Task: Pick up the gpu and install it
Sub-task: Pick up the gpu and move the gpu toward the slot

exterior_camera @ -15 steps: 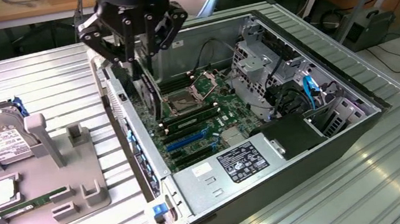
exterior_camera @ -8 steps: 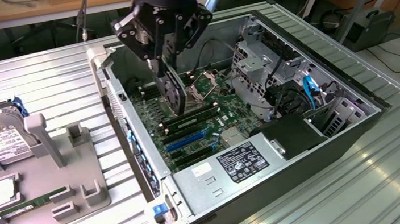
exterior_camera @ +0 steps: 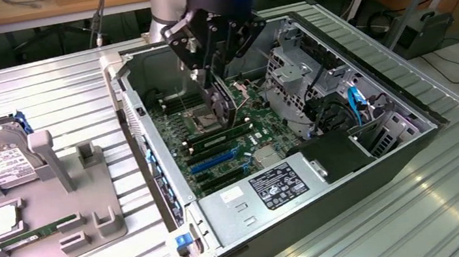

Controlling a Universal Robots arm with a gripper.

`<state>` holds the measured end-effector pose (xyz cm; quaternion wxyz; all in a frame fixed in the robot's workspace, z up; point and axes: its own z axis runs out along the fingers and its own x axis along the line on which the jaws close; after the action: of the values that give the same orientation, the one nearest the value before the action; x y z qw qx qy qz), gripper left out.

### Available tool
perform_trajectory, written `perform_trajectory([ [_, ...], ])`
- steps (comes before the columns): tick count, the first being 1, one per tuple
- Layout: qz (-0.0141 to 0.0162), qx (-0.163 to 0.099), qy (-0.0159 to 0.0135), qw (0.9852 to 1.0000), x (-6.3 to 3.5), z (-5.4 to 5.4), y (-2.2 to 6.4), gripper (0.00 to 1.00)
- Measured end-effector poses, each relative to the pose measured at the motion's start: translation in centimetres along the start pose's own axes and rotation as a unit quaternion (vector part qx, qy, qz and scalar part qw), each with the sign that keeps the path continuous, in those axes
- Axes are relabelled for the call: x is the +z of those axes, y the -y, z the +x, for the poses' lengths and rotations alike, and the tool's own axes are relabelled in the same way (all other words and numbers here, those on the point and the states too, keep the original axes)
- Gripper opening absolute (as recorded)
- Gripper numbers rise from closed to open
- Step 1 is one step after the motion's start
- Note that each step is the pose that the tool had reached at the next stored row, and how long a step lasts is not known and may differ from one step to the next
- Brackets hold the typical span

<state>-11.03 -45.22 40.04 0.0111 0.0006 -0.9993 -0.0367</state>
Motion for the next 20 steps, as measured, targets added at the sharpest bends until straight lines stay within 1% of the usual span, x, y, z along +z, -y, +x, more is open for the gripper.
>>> perform_trajectory([
  [1, 0.0000, 0.000, -0.0011, 1.0000, 0.20, -0.6, 0.02, 0.26],
  [2, 0.0001, 0.000, -0.0025, 1.0000, 0.47, -1.4, 0.04, 0.26],
  [3, 0.0008, -0.001, -0.0031, 1.0000, 0.74, -2.1, 0.05, 0.26],
  [6, 0.0050, -0.003, -0.0036, 1.0000, 1.35, -3.8, 0.09, 0.26],
  [8, 0.0073, -0.004, -0.0037, 1.0000, 1.69, -4.8, 0.10, 0.26],
  [9, 0.0083, -0.004, -0.0038, 1.0000, 1.86, -5.2, 0.09, 0.26],
  [10, 0.0090, -0.005, -0.0039, 0.9999, 2.08, -5.9, 0.09, 0.26],
  [11, 0.0090, -0.007, -0.0040, 0.9999, 2.29, -6.4, 0.09, 0.26],
  [13, 0.0087, -0.010, -0.0045, 0.9999, 2.34, -6.6, 0.10, 0.26],
  [20, 0.0086, -0.010, -0.0045, 0.9999, 2.34, -6.6, 0.10, 0.26],
])
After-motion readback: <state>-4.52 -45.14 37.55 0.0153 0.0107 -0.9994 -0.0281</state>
